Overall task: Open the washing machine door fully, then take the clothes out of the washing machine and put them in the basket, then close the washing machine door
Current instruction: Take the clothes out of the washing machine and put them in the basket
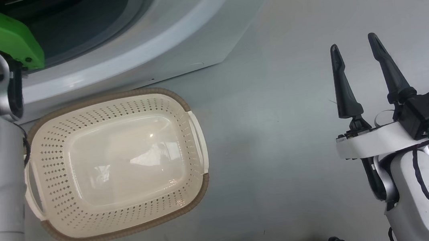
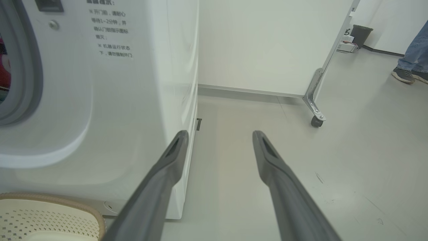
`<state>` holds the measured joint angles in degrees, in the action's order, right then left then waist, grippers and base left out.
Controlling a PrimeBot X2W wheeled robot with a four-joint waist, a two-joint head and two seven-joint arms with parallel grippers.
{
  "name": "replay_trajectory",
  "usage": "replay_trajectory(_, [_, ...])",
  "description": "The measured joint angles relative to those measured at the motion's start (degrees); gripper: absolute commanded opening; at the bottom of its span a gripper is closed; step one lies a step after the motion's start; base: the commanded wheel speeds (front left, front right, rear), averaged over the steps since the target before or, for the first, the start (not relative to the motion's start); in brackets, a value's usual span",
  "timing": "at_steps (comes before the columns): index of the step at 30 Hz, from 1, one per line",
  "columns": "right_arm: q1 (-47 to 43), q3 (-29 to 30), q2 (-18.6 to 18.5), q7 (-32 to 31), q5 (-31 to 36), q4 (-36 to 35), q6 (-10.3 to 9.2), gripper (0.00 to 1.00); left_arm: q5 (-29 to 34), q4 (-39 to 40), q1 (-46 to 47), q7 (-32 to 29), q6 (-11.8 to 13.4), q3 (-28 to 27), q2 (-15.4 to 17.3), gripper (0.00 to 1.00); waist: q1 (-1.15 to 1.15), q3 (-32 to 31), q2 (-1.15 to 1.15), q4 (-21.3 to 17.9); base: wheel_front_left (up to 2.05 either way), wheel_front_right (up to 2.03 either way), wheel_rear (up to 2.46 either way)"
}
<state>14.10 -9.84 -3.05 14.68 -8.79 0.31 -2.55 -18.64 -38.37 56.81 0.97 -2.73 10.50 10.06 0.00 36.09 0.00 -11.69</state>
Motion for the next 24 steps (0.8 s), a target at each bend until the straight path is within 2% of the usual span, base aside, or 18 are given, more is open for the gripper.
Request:
replay_trajectory(11, [-0.76, 1.00, -0.56, 0.00, 0.91, 0.88, 0.12, 1.00, 0.18, 2.90, -8.42, 9.70, 0.03, 1.18, -2.45, 0.00, 0.00, -3.60, 0.00, 2.70, 0.00, 0.00, 0.00])
replay_trajectory(14, [-1.44, 1.10, -0.56, 0.00, 1.04, 1.10, 0.13, 1.00, 0.33, 3.57, -11.76, 11.92, 0.81, 1.42, -3.13, 0.00, 0.00, -4.96, 0.00, 3.31, 0.00, 0.00, 0.00])
replay_trajectory(24, [-3.86, 1.51, -0.82, 0.00, 1.38, 1.48, 0.71, 1.00, 1.89, 8.10, -20.82, 13.29, 2.58, 2.52, -4.99, 0.00, 0.00, -10.03, 0.00, 5.37, 0.00, 0.00, 0.00])
